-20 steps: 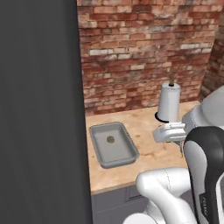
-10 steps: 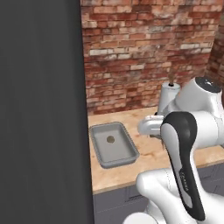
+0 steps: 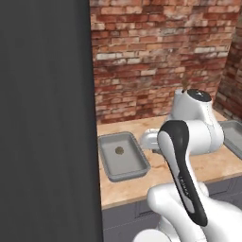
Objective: Place one garlic and one fish in each tupperware on the nearby counter, to pack two identical lunches.
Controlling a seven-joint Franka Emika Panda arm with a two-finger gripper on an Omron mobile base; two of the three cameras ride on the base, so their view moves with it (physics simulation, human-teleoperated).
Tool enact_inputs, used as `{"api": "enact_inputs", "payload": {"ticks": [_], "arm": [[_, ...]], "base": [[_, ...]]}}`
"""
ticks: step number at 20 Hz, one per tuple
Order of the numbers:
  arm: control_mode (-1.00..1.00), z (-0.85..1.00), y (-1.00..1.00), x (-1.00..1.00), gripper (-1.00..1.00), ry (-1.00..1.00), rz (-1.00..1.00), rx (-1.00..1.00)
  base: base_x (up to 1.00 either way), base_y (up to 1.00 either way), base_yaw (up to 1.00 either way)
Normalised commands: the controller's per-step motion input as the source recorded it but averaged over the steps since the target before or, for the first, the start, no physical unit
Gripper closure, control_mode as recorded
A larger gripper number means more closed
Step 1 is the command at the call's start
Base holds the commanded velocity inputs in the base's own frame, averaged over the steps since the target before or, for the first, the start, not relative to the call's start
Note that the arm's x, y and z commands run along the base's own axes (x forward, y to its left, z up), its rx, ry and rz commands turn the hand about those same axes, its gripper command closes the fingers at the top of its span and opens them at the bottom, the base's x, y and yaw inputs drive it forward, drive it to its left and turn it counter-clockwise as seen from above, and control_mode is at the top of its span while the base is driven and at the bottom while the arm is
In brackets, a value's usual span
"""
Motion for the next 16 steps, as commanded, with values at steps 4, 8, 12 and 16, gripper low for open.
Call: {"api": "enact_inputs", "payload": {"ticks": [4, 8, 12, 16], "arm": [[-1.00, -0.26, 0.09, 0.25, 1.00, 0.01, 0.00, 0.00], [-1.00, -0.17, 0.00, 0.29, 1.00, 0.00, 0.00, 0.00], [-1.00, -0.25, 0.00, 0.34, 1.00, 0.00, 0.00, 0.00], [-1.00, -0.32, 0.06, 0.39, 1.00, 0.00, 0.00, 0.00]], "base": [[0.00, 0.00, 0.00], [0.00, 0.00, 0.00], [0.00, 0.00, 0.00], [0.00, 0.00, 0.00]]}}
